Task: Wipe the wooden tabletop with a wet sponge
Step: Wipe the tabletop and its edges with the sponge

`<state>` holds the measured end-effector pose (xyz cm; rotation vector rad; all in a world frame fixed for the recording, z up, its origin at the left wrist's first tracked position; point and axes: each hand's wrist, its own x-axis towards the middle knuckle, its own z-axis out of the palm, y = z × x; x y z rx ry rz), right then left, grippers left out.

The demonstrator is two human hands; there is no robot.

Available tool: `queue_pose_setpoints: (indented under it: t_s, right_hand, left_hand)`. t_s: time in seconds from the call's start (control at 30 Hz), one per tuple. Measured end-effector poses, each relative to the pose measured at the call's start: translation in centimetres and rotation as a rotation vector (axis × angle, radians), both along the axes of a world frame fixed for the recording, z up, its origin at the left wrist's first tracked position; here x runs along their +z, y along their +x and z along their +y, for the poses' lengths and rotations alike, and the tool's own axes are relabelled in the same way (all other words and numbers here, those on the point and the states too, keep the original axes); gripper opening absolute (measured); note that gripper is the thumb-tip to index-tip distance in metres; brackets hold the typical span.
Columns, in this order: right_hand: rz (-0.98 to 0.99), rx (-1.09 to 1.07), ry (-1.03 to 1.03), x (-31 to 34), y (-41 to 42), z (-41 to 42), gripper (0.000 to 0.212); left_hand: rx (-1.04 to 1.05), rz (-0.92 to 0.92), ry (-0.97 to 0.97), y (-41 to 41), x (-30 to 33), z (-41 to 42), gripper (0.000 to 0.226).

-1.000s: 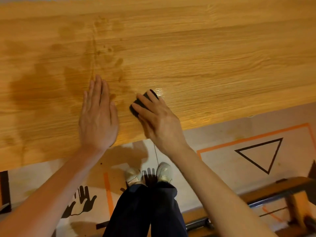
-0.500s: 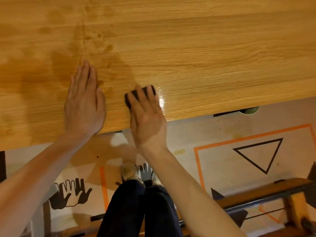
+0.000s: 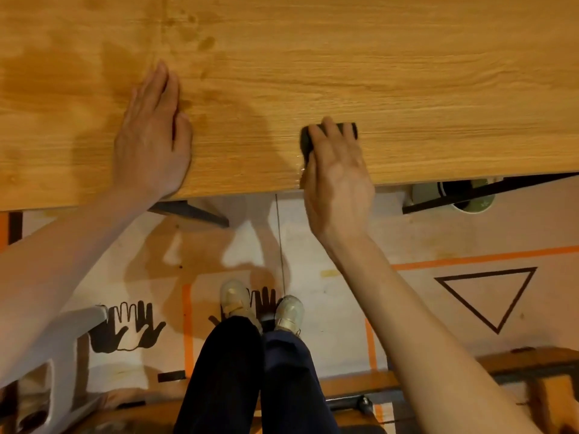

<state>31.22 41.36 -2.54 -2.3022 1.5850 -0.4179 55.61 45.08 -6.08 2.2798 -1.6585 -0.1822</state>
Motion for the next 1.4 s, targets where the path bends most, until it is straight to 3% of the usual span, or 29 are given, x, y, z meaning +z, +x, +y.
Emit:
queue_pose_setpoints:
  t_s: [0.17,0.33,0.43,0.53,0.8,0.9,1.1,1.23,1.4]
  right_hand:
    - [0.021,0.551,0.136,0.5,-1.9,-1.9,0.040]
    - [-0.039,0.425,0.269,1.9,-10.0,-5.3,0.042]
    - [0.070,0.590,0.365,2.8,-12.7,-6.6,0.054]
    - [0.152,0.710,0.233,2.9,-13.5,-7.4,0.060]
    - [-0.077,0.415,-0.198,-2.2,-10.9,-2.0,0.039]
    - [-0.099,0.470,-0.165,-2.3,-7.1,-0.4,0.037]
    - [0.090,0.910,-0.048,0.0,-6.0,-3.7,0.043]
    - [-0.063,0.768,0.068,0.1,-7.3,-3.3,0.046]
    - [-0.144,0.578,-0.091,-1.6,-2.3,0.8,0.038]
  left_hand:
    - [-0.060,0.050,0.055,0.4,0.4,0.3,0.062]
    - [-0.090,0.062,0.049,2.5,0.4,3.0,0.067]
    - [-0.041,0.076,-0.019,4.1,0.0,5.2,0.062]
    - [-0.022,0.056,-0.066,4.8,-0.6,6.1,0.057]
    - [-0.056,-0.023,-0.109,4.3,0.1,6.1,0.052]
    - [-0.053,-0.038,-0.079,3.8,0.6,6.1,0.050]
    - [-0.071,-0.019,-0.073,3.6,0.9,6.0,0.048]
    - [-0.050,0.008,-0.065,3.4,1.0,5.9,0.048]
    - [-0.049,0.024,-0.064,3.4,1.1,5.8,0.048]
